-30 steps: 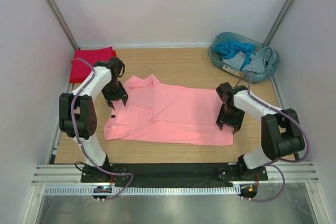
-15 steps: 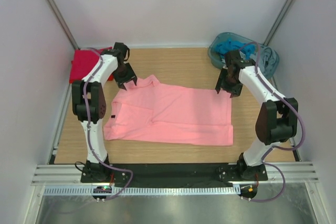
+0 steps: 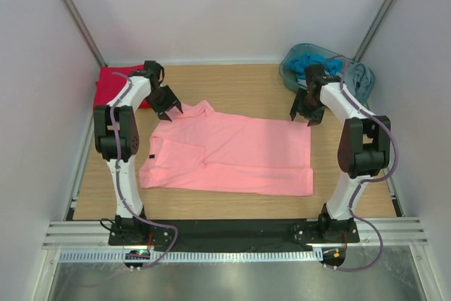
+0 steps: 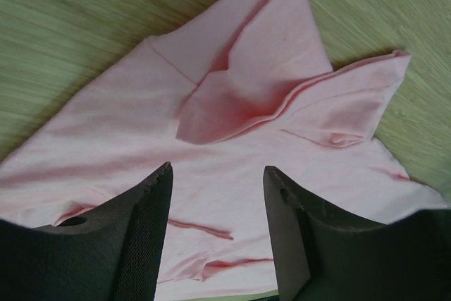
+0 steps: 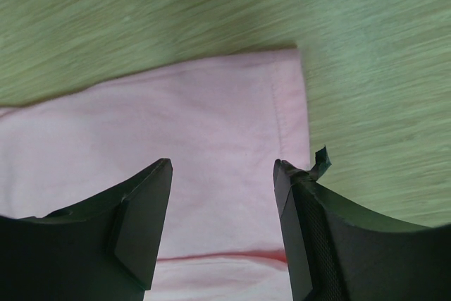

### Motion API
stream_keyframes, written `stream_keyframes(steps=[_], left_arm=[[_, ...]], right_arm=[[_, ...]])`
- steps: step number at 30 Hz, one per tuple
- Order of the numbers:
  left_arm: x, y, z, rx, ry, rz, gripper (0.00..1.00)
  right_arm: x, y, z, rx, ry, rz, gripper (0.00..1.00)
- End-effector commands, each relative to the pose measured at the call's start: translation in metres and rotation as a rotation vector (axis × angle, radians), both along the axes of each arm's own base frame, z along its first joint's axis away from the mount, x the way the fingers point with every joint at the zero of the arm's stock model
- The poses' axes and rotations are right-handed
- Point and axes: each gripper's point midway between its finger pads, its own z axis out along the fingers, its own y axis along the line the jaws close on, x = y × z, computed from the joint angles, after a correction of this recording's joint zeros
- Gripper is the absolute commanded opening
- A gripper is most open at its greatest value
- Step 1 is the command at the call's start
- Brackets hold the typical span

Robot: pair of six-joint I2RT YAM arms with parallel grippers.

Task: Fold and stack the t-shirts
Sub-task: Fold the tshirt

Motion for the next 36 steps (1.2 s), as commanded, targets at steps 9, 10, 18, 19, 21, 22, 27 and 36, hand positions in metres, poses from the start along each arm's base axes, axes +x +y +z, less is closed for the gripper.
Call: stream_keyframes(steps=[9, 10, 18, 19, 21, 22, 27, 36], left_arm=[[0.012, -0.014, -0.008, -0.060, -0.024, -0.045, 0.54], [0.012, -0.014, -0.009, -0.055, -0.023, -0.047, 0.53], [0.030, -0.017, -0.007, -0.068, -0.057, -0.048, 0.44], [0.031, -0.017, -0.007, -0.070, -0.058, -0.049, 0.41], [0.032, -0.018, -0.006, -0.071, -0.057, -0.051, 0.35], [0.033, -0.018, -0.004, -0.070, -0.058, -0.057, 0.26], [0.032, -0.012, 0.002, -0.030, -0.042, -0.056, 0.00], [0.025, -0.014, 0.029, -0.049, -0.081, -0.051, 0.00]], right_arm=[[0.037, -0.016, -0.002, 0.048, -0.082, -0.048, 0.66], [0.037, -0.017, -0.004, 0.044, -0.076, -0.048, 0.66], [0.045, -0.015, -0.015, 0.050, -0.103, -0.027, 0.66], [0.047, -0.015, -0.016, 0.049, -0.107, -0.024, 0.66], [0.051, -0.017, -0.017, 0.045, -0.107, -0.022, 0.66], [0.051, -0.018, -0.019, 0.042, -0.099, -0.022, 0.66], [0.054, -0.018, -0.022, 0.040, -0.096, -0.011, 0.66], [0.057, -0.023, -0.031, 0.030, -0.089, 0.009, 0.66]])
